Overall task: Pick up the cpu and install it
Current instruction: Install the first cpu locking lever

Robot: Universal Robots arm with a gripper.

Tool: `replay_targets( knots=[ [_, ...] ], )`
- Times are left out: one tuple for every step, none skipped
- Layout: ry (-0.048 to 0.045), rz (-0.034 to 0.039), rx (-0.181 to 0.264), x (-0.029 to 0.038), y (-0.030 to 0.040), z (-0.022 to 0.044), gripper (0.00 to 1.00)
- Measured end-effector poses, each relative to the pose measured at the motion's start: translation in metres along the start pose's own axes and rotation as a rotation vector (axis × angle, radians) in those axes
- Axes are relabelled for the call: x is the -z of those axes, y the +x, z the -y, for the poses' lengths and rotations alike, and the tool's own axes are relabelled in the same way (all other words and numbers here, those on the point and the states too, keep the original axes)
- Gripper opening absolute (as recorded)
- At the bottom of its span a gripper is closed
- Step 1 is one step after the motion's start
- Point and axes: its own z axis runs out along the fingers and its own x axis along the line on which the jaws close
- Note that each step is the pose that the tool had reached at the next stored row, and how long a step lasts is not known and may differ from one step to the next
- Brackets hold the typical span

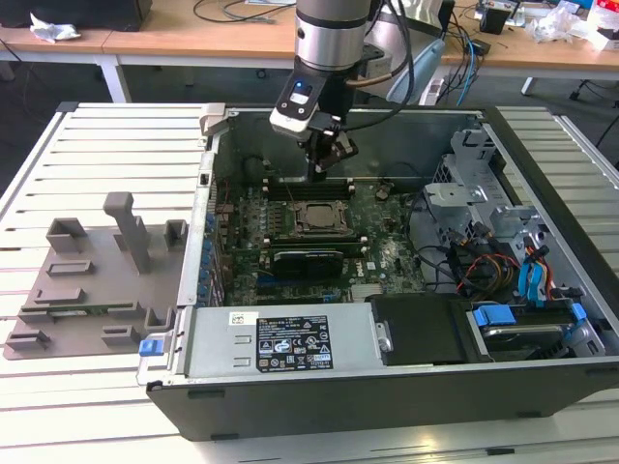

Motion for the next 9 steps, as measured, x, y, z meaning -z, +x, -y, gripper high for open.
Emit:
replay_targets(
  knots=[
    [-0.0003,0.0003,0.021,0.0,0.0,0.0,0.11],
    [-0.0006,0.0006,0.036,0.0,0.0,0.0,0.11],
    [-0.0009,0.0008,0.049,0.0,0.0,0.0,0.11],
    [-0.001,0.001,0.059,0.0,0.0,0.0,0.11],
    [-0.0013,0.0013,0.078,0.0,0.0,0.0,0.11],
    [-0.0015,0.0015,0.091,0.0,0.0,0.0,0.11],
    [-0.0017,0.0017,0.101,0.0,0.0,0.0,0.11],
    [-0.0021,0.0021,0.126,0.0,0.0,0.0,0.11],
    [-0.0023,0.0025,0.146,0.0,0.0,0.0,0.11]
  ],
)
